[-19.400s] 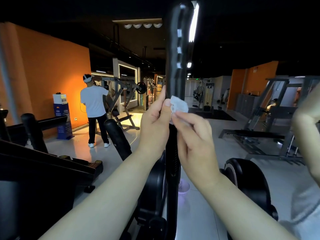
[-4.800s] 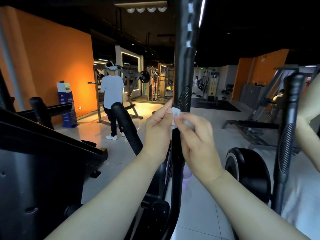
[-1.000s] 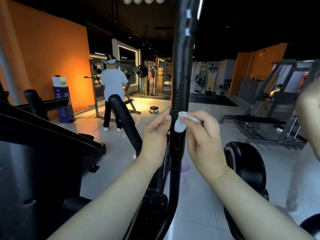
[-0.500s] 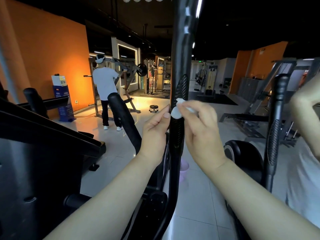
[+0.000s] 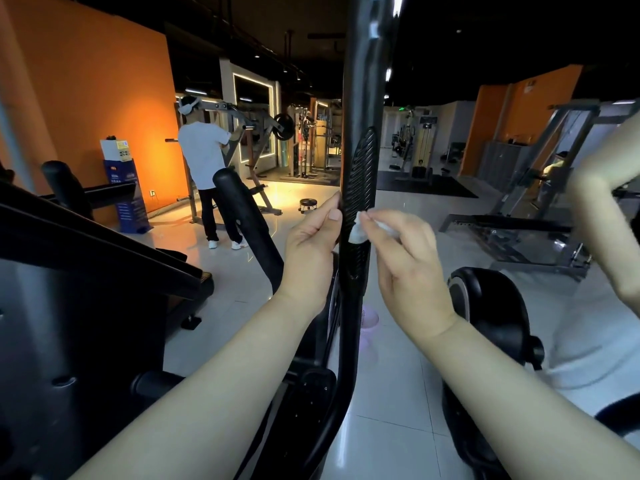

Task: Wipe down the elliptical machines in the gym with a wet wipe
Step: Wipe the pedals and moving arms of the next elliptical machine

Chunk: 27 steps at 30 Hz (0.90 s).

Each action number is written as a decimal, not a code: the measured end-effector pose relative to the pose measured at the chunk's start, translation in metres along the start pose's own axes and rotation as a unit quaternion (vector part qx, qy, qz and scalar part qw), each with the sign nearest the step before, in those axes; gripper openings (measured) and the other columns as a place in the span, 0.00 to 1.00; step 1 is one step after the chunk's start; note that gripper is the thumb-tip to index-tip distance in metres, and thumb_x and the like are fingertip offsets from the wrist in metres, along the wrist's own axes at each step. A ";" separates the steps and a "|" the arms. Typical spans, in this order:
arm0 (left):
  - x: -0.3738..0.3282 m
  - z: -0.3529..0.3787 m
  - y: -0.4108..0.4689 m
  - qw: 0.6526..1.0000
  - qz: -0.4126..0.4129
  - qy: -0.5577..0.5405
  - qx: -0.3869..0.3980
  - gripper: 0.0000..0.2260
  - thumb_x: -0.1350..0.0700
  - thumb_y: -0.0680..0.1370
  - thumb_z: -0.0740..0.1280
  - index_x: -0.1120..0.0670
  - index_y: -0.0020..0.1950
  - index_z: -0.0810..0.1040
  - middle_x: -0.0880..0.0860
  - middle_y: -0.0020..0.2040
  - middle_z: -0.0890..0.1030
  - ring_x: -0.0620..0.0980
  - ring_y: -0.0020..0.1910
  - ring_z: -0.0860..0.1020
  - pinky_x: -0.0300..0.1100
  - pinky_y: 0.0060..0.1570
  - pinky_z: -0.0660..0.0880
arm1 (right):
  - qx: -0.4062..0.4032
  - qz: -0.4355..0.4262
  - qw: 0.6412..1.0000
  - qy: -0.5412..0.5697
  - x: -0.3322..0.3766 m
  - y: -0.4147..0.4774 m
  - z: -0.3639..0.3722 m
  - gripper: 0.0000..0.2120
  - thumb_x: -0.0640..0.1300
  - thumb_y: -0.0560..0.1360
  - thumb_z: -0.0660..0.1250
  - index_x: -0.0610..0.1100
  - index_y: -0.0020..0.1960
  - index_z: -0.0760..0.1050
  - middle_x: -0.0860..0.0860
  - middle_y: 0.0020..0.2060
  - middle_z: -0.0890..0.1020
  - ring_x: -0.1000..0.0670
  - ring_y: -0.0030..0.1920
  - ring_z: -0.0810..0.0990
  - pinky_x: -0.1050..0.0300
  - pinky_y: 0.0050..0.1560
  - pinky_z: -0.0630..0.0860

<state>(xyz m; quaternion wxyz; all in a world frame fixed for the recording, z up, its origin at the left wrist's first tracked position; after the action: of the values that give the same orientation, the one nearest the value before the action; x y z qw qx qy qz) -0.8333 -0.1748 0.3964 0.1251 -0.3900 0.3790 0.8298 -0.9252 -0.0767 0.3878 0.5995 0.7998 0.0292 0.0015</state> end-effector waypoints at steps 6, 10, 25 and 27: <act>0.000 0.001 -0.001 1.000 0.011 0.002 0.002 0.15 0.64 0.85 0.58 0.51 0.66 0.79 0.52 0.65 0.82 0.51 0.69 0.77 0.49 0.73 0.70 | 0.095 -0.058 0.994 0.013 -0.004 -0.057 0.012 0.19 0.40 0.87 0.52 0.32 0.65 0.77 0.45 0.63 0.75 0.43 0.60 0.74 0.63 0.73 0.60; 0.003 0.000 0.000 1.000 0.011 -0.002 -0.008 0.15 0.65 0.85 0.58 0.52 0.66 0.79 0.54 0.66 0.81 0.52 0.69 0.77 0.50 0.73 0.70 | 0.070 -0.044 0.997 0.005 -0.004 -0.041 0.005 0.13 0.33 0.83 0.60 0.34 0.64 0.79 0.43 0.59 0.80 0.40 0.56 0.79 0.62 0.67 0.66; -0.001 0.003 -0.004 1.000 0.021 -0.002 0.022 0.16 0.65 0.85 0.57 0.50 0.63 0.79 0.45 0.58 0.85 0.45 0.63 0.80 0.39 0.65 0.75 | 0.037 0.035 0.999 0.000 -0.007 -0.046 0.001 0.16 0.35 0.82 0.58 0.34 0.64 0.80 0.43 0.59 0.80 0.44 0.56 0.76 0.67 0.67 0.64; 0.002 0.001 -0.002 1.000 0.016 -0.005 0.013 0.16 0.65 0.85 0.57 0.52 0.66 0.78 0.49 0.62 0.84 0.48 0.67 0.79 0.42 0.68 0.73 | 0.028 0.044 0.999 0.001 -0.006 -0.043 0.002 0.16 0.35 0.83 0.56 0.33 0.63 0.80 0.41 0.58 0.80 0.44 0.55 0.75 0.67 0.67 0.63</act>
<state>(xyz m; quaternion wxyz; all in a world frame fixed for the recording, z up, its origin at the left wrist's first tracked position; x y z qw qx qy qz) -0.8340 -0.1728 0.3946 0.1193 -0.3781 0.3952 0.8286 -0.9331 -0.0664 0.3462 0.5766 0.8165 -0.0059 0.0276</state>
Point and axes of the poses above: each hand's wrist, its own y-axis towards the middle knuckle, its own z-axis out of the palm, x = y × z, the point moved 2 cm from there along y, towards the middle knuckle
